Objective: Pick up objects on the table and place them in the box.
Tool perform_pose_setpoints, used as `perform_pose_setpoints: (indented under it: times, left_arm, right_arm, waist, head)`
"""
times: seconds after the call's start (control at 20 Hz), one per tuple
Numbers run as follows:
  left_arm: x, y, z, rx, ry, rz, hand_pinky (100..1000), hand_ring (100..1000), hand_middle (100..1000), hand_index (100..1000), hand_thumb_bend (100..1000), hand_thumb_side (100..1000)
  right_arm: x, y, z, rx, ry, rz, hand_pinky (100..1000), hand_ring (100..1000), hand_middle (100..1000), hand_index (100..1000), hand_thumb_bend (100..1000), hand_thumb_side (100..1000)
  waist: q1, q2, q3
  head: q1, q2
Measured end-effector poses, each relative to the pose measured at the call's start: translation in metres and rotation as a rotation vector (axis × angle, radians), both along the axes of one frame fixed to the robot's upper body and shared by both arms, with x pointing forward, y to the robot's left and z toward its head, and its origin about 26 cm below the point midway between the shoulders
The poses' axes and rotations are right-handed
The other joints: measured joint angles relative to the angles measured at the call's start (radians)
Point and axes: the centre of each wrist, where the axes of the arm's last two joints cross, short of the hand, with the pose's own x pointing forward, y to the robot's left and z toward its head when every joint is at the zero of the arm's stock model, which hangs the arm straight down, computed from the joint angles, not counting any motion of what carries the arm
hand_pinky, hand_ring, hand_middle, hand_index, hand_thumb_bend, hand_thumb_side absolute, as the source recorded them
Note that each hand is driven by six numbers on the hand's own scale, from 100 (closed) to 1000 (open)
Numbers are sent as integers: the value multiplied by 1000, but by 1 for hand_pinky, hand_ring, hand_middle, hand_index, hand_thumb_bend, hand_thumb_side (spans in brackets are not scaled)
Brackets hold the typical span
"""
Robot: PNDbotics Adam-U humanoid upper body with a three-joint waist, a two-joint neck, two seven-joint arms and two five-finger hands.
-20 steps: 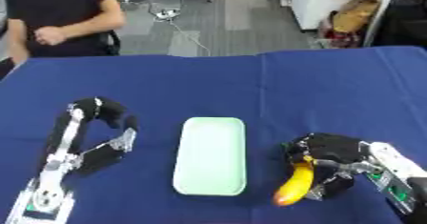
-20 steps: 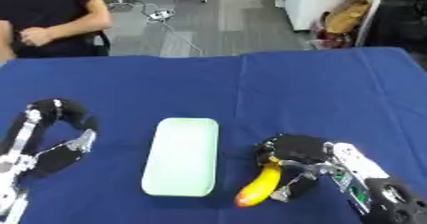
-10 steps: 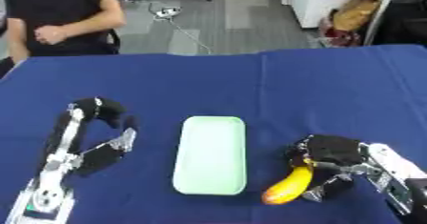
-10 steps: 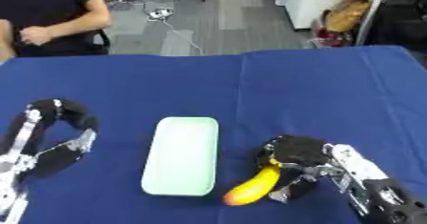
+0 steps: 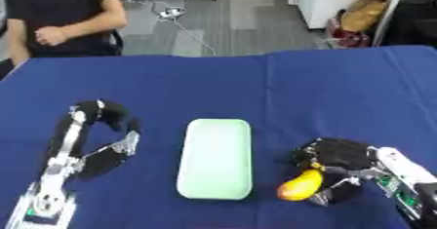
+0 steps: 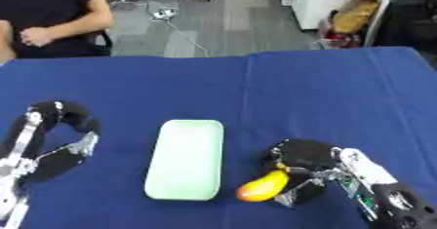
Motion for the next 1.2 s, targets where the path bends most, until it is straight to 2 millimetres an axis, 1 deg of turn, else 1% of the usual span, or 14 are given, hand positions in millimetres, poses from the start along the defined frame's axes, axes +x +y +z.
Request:
perform_pose_setpoints:
  times: [0.3,0.85,0.9,0.95,1.0,1.1,1.2]
  left_arm:
    - [0,0,0,0,0,0,658,458,455,595,100,210]
    - [0,0,0,0,0,-1,658,458,456,595,100,212]
    - [0,0,0,0,0,-1,658,458,456,595,100,211]
    - [0,0,0,0,0,-1,658,459,456,595,100,212]
    - [0,0,0,0,0,-1,658,459,456,595,100,212]
    - [0,0,0,1,1,0,658,459,456,595,100,211]
    - [0,0,-1,1,5,0,658,459,456,595,100,211]
  right_arm:
    - [0,0,0,12,-11,0,368,464,485,556,100,553]
    - [0,-1,-2,15,-22,3,371,462,480,551,100,570]
    - [0,-1,-1,16,-23,4,373,463,480,550,100,634]
    - [1,-1,-1,17,-25,5,373,463,479,549,100,575]
    - [1,0,0,20,-29,6,375,464,477,548,100,578]
    - [1,3,7,31,-50,16,375,465,476,546,100,583]
    - [3,12,30,62,-108,44,378,466,475,546,100,588]
  waist:
    - [0,0,0]
    - [-1,0,0]
    - [-2,0,0]
    - [-4,0,0]
    - [-6,-1,-1]
    - [-9,-3,-8]
    - [-12,-12,-12]
  head:
    - [0,0]
    - [0,0]
    - [0,0]
    - [0,0]
    - [0,0]
    - [0,0]
    - [0,0]
